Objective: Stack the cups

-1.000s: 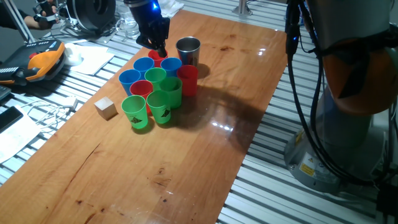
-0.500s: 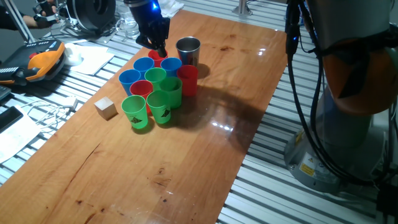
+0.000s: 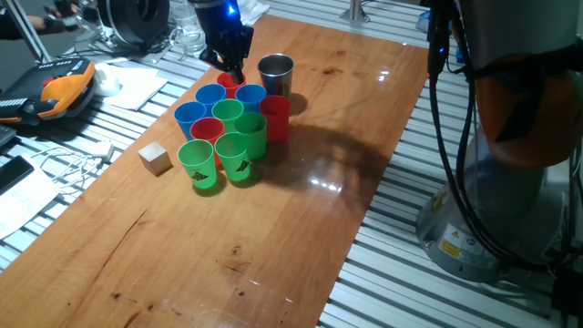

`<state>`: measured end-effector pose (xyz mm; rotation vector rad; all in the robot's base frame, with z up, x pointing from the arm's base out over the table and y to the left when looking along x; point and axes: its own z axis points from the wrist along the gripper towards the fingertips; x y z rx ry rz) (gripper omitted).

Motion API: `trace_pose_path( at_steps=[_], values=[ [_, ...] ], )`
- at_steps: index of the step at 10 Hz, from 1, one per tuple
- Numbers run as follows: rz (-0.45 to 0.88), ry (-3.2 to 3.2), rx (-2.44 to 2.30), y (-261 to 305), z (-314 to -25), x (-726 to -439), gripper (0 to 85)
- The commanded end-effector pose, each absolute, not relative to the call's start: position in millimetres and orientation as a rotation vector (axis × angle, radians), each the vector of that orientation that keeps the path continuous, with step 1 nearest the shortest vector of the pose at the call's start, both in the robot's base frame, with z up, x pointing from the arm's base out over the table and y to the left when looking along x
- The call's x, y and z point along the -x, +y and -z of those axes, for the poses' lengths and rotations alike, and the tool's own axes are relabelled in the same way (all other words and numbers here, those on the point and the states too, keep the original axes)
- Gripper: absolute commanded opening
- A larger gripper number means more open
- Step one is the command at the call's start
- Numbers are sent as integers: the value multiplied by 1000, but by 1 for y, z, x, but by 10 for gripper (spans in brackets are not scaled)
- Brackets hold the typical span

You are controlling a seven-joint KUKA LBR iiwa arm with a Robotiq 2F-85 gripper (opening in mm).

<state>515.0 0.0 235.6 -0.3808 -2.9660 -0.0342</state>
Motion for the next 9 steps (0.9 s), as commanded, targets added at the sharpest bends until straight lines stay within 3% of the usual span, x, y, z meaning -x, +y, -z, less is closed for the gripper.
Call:
trace_pose_path(
  at_steps=[1,3,5,9],
  values=[
    [7,-2939,507,0,-236,-515,0],
    [-70,-2898,656,0,-236,-515,0],
    [64,-2886,717,0,-236,-515,0],
    [-167,-2946,618,0,-236,-515,0]
  ],
)
